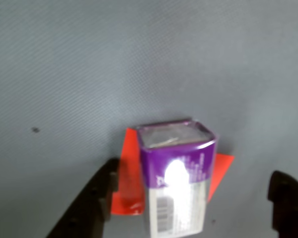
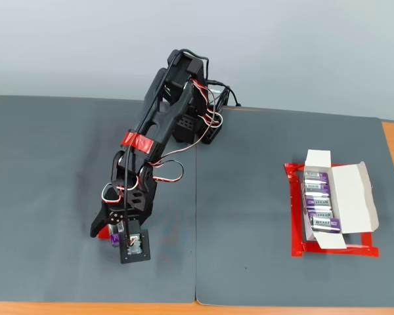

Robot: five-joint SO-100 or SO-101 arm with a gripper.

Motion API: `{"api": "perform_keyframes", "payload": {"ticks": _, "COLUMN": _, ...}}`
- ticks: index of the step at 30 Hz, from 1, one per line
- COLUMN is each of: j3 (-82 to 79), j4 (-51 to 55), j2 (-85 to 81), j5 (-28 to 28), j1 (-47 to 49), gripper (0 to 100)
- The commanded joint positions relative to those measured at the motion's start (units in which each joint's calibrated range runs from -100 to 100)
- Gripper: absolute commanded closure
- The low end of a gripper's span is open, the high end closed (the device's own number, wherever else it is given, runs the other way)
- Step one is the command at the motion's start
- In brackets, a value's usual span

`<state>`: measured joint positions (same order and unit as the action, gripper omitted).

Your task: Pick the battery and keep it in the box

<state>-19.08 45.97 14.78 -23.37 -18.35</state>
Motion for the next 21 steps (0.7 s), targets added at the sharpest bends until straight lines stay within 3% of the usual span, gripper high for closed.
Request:
{"api": "perform_keyframes", "payload": {"ticks": 1, "j3": 1.6, "j4": -0.6, "j2": 0.1, "j5": 0.0, "j1": 0.5, "gripper": 66}}
{"api": "perform_keyframes", "payload": {"ticks": 9, "j3": 1.6, "j4": -0.5, "j2": 0.1, "j5": 0.1, "j1": 0.5, "gripper": 67}}
{"api": "perform_keyframes", "payload": {"ticks": 16, "j3": 1.6, "j4": -0.3, "j2": 0.1, "j5": -0.1, "j1": 0.5, "gripper": 84}}
{"api": "perform_keyframes", "payload": {"ticks": 21, "j3": 1.6, "j4": -0.2, "j2": 0.1, "j5": 0.1, "j1": 0.5, "gripper": 90}}
